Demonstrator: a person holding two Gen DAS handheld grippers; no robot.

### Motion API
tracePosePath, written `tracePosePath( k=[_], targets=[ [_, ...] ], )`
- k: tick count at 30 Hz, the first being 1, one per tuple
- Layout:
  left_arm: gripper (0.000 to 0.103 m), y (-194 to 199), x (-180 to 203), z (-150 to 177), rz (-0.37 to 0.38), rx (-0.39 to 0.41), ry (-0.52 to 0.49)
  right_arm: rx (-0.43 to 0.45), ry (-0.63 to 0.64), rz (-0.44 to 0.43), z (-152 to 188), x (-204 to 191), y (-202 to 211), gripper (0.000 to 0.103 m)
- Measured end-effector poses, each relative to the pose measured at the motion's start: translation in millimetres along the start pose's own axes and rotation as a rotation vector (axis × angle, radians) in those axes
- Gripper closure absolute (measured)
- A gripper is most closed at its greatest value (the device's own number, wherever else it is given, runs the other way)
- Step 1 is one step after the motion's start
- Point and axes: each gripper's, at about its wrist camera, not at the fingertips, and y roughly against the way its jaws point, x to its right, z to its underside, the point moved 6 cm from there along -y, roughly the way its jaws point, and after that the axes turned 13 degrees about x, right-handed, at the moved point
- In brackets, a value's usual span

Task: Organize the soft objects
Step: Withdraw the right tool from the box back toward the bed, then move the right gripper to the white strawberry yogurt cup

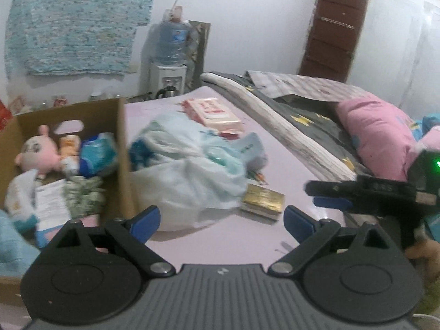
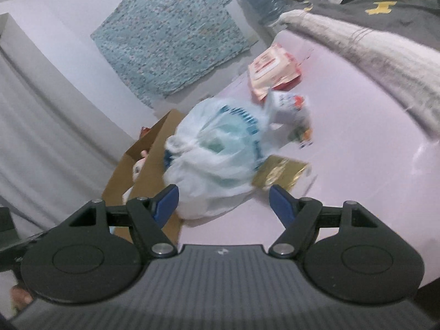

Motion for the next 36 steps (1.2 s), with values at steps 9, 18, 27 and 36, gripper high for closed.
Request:
tracePosePath(
  k=[9, 18, 27, 36],
  targets=[
    [0.006, -50, 53, 18, 0.043, -0.1, -0.043, 0.018, -0.006, -0.017, -18, 41, -11, 0.052],
    [0.009, -107, 67, 26, 0.043, -0.209, 0.108, -0.009, -0.008, -0.042, -37, 75, -12, 0.063],
    [0.028, -152, 80, 41, 0.047, -0.244, 0.104, -0.066, -0.038, -0.078, -45, 93, -41, 0.068],
    [0.03, -173, 73, 50, 0.091, -0.279, 0.154, -0.185, -0.038, -0.072, -26, 96, -76, 0.069]
  ],
)
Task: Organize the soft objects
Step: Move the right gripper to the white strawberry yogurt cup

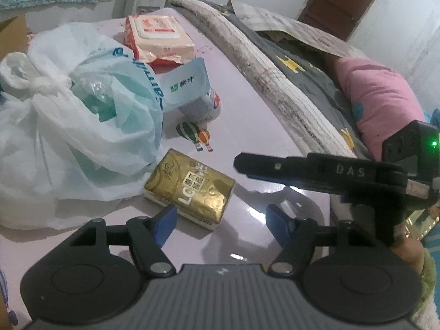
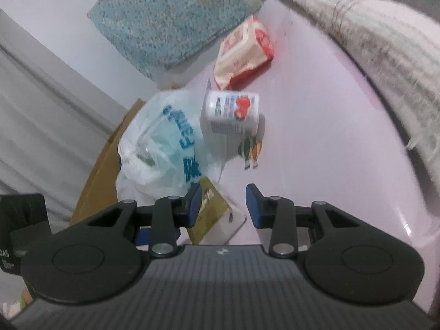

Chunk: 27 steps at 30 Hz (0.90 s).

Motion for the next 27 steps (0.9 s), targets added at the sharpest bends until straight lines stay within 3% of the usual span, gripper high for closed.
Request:
tracePosePath(
  k=[5, 10, 16, 21, 25, 27],
  targets=[
    [0.019, 3, 0, 5, -0.005, -0.032, -0.022, -0.054, -0.04, -0.021, 16, 1, 4, 0.069],
    [0.015, 6, 2, 10, -0.002, -0.062, -0.066, -0.098, -0.109, -0.068, 32, 1, 16, 0.068],
    [0.014, 2, 5, 3, -0.004, -0.039, -0.07, 0.033, -0.03, -0.021, 3, -5, 34, 0.068],
    [0.021, -1, 10, 0, 0.021, -0.002, -0.068, 0.016, -0.055, -0.04, -15, -6, -1, 0.068],
    [0.021, -9, 8, -1, 0.004, -0.013, -0.059, -0.031, -0.08, 0.017, -10, 5, -32, 0.068],
    [0.021, -9, 6, -2, 0.003, -0.019, -0.052, -0.059, -0.086, 0.006, -1, 3, -36, 0.068]
  ],
)
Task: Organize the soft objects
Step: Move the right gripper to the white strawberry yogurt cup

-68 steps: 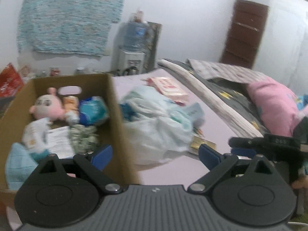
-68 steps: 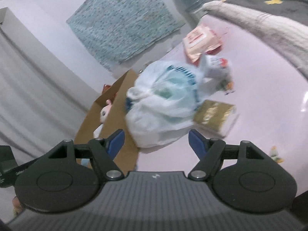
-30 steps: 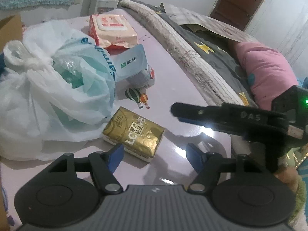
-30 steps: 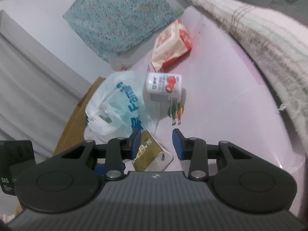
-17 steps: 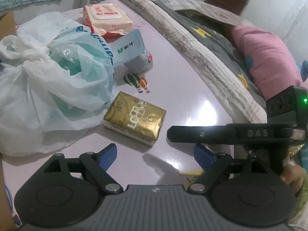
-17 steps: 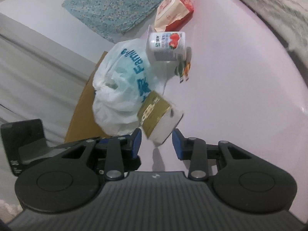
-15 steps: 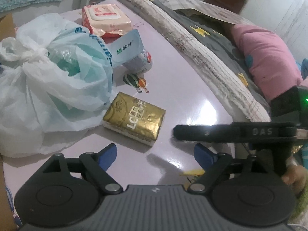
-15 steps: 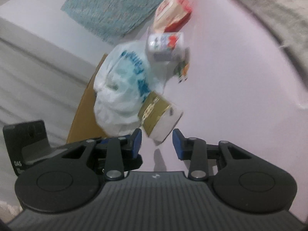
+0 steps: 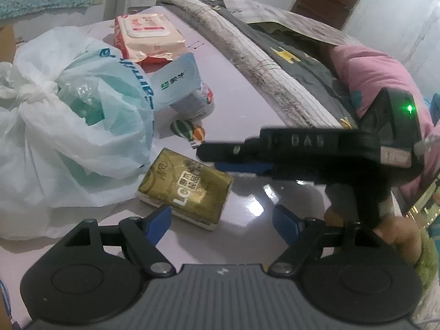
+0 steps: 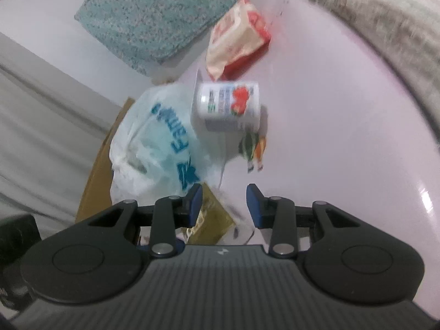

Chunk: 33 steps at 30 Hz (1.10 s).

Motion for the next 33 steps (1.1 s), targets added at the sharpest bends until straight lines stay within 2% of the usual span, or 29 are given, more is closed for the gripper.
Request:
tracePosePath(
  k=[4, 8, 11, 19, 22, 24, 27, 33],
  targets=[
    [0.017, 4, -4, 1, -0.002, -0.02, -0.005, -0.049, -0.04, -0.051, 19, -4, 11, 0.067],
    [0.014, 11, -6, 6, -0.007, -0.033, -0.026, -0.102, -0.139, -0.126, 37, -2, 24, 0.067],
    [0.013, 11, -7, 8, -0.023, -0.037, -0.042, -0.067, -0.188, -0.135, 40, 4, 40, 0.067],
    [0.014, -4, -1, 2, -0.075, -0.022, -0.095, 0.071, -0.191, -0.062, 30, 16, 80, 0.061],
    [0.022, -12, -4, 3, -0.115, -0.043, -0.098, 0.091, -0.19, -0.047, 33, 18, 90, 0.061],
    [0.033, -16, -8, 6, -0.137, -0.059, -0.084, 0.101, -0.19, -0.04, 35, 19, 95, 0.06],
    [0.035, -16, -16, 8, -0.131, -0.054, -0.03, 0.112, -0.189, -0.035, 36, 21, 104, 0.059],
    [0.038, -8, -19, 11, -0.122, -0.044, 0.002, 0.121, -0.191, -0.027, 37, 21, 111, 0.059]
  ],
)
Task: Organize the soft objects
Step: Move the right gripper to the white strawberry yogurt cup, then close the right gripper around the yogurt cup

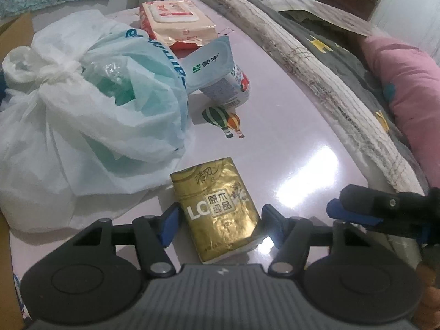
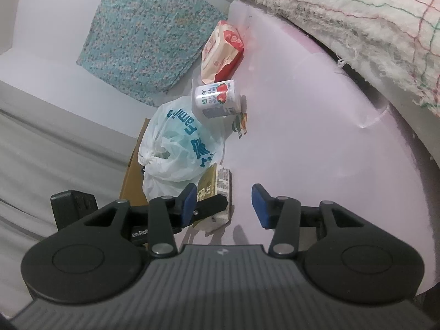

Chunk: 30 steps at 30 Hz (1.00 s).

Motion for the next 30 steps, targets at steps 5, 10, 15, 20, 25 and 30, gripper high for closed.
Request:
tracePosePath(
  k=[5, 10, 15, 20, 25, 30],
  targets=[
    [0.038, 11, -2, 8, 0.018, -0.011, 0.017, 0.002, 0.022, 0.004, -2, -7, -3, 0.058],
    [0.038, 24, -7, 18, 0.021, -0.008, 0.028, 0.014, 0.102, -0.005, -16, -29, -14, 0.053],
    [0.038, 30, -14, 22, 0.022, 0.0, 0.055, 0.016, 0.211, 0.002, -34, -55, -45, 0.038],
    [0.038, 32, -17, 23, 0.038, 0.004, 0.072, 0.019, 0.266, 0.072, -55, -59, -89, 0.031],
    [0.038, 32, -20, 23, 0.054, 0.006, 0.078, -0.003, 0.266, 0.144, -76, -50, -134, 0.028],
    [0.038, 34, -21, 24, 0.064, 0.007, 0.084, -0.043, 0.295, 0.189, -85, -50, -169, 0.025]
  ],
)
